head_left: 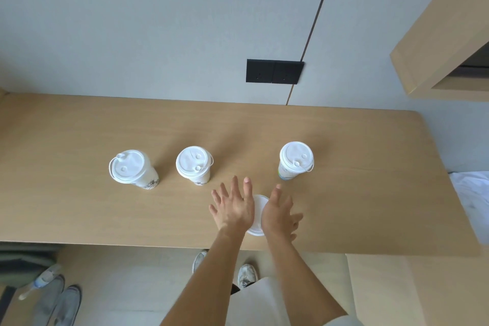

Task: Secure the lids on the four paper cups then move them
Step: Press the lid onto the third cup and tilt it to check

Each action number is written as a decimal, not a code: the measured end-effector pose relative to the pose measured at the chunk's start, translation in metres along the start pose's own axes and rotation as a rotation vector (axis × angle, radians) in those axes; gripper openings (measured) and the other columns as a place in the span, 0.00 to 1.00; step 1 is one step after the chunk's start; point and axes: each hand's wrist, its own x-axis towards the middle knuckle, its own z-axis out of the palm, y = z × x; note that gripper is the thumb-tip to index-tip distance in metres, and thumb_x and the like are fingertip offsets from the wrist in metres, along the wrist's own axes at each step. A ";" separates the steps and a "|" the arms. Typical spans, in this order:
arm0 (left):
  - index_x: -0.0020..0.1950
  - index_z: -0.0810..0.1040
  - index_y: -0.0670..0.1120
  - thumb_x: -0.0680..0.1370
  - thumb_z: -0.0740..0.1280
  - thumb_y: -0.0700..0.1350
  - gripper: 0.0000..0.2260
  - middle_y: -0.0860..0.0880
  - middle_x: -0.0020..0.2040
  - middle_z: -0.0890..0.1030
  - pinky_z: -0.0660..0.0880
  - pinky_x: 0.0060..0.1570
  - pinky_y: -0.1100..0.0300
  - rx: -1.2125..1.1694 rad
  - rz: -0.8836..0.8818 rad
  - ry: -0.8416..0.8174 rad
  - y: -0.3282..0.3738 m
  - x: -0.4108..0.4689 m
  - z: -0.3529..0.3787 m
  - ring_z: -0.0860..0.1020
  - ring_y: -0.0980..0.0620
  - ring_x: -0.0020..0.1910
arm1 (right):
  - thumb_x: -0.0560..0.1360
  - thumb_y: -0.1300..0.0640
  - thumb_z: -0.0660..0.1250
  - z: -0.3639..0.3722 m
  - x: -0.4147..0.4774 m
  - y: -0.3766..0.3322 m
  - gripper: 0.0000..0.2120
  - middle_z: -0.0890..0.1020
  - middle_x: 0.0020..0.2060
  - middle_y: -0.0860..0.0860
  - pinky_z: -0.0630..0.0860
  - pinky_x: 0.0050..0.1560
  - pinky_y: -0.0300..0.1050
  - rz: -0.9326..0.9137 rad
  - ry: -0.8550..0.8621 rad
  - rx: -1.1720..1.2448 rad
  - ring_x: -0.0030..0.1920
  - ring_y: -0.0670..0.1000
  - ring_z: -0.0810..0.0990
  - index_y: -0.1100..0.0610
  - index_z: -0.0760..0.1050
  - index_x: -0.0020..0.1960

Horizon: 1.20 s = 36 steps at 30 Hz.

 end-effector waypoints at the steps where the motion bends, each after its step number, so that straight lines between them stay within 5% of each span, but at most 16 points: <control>1: 0.82 0.58 0.58 0.78 0.41 0.70 0.35 0.47 0.83 0.58 0.52 0.79 0.38 0.019 0.072 -0.001 0.001 0.005 -0.004 0.50 0.42 0.83 | 0.80 0.27 0.46 0.000 -0.003 0.004 0.38 0.54 0.82 0.63 0.51 0.80 0.65 0.047 -0.008 0.056 0.81 0.63 0.58 0.47 0.60 0.82; 5: 0.78 0.69 0.52 0.84 0.51 0.64 0.27 0.46 0.81 0.64 0.54 0.79 0.45 0.128 0.298 0.015 0.010 0.023 -0.019 0.54 0.45 0.82 | 0.81 0.28 0.45 0.001 -0.015 0.018 0.40 0.55 0.82 0.62 0.56 0.80 0.65 0.170 -0.064 0.136 0.79 0.66 0.60 0.51 0.57 0.84; 9: 0.74 0.73 0.52 0.75 0.44 0.73 0.39 0.46 0.74 0.73 0.63 0.75 0.42 -0.060 0.262 0.065 0.011 0.023 -0.024 0.66 0.43 0.76 | 0.79 0.25 0.47 -0.009 -0.015 0.019 0.42 0.54 0.83 0.59 0.55 0.80 0.64 0.071 -0.087 0.070 0.81 0.64 0.58 0.49 0.56 0.84; 17: 0.78 0.64 0.53 0.81 0.43 0.68 0.32 0.45 0.75 0.70 0.62 0.72 0.41 -0.059 -0.028 0.012 -0.010 -0.001 -0.008 0.67 0.41 0.74 | 0.77 0.23 0.46 -0.007 0.006 -0.015 0.41 0.65 0.78 0.57 0.56 0.79 0.62 -0.232 -0.084 -0.132 0.79 0.60 0.63 0.46 0.63 0.80; 20: 0.80 0.54 0.57 0.76 0.36 0.61 0.32 0.50 0.79 0.64 0.66 0.67 0.39 -0.031 -0.001 0.009 -0.019 0.002 0.003 0.69 0.40 0.69 | 0.75 0.23 0.45 -0.001 0.011 -0.016 0.41 0.72 0.72 0.56 0.62 0.76 0.62 -0.295 -0.049 -0.175 0.76 0.59 0.68 0.49 0.70 0.74; 25: 0.81 0.48 0.62 0.73 0.33 0.62 0.35 0.55 0.83 0.58 0.59 0.72 0.33 0.029 -0.016 0.000 -0.019 0.007 0.007 0.62 0.40 0.77 | 0.76 0.24 0.45 0.005 0.017 -0.015 0.41 0.75 0.71 0.57 0.64 0.75 0.62 -0.348 -0.011 -0.258 0.74 0.59 0.69 0.51 0.73 0.71; 32: 0.83 0.49 0.63 0.73 0.33 0.70 0.38 0.52 0.84 0.56 0.52 0.78 0.35 0.086 0.094 -0.075 -0.012 0.018 -0.006 0.53 0.41 0.83 | 0.77 0.24 0.42 0.009 0.011 -0.003 0.40 0.73 0.73 0.54 0.62 0.75 0.60 -0.202 -0.002 -0.089 0.76 0.59 0.66 0.44 0.68 0.77; 36: 0.80 0.63 0.58 0.81 0.45 0.68 0.31 0.51 0.79 0.68 0.59 0.77 0.44 0.145 0.334 -0.016 0.003 0.027 -0.017 0.59 0.48 0.81 | 0.80 0.26 0.45 0.006 0.005 0.010 0.39 0.68 0.76 0.62 0.63 0.76 0.62 0.029 -0.016 0.106 0.76 0.65 0.66 0.47 0.61 0.82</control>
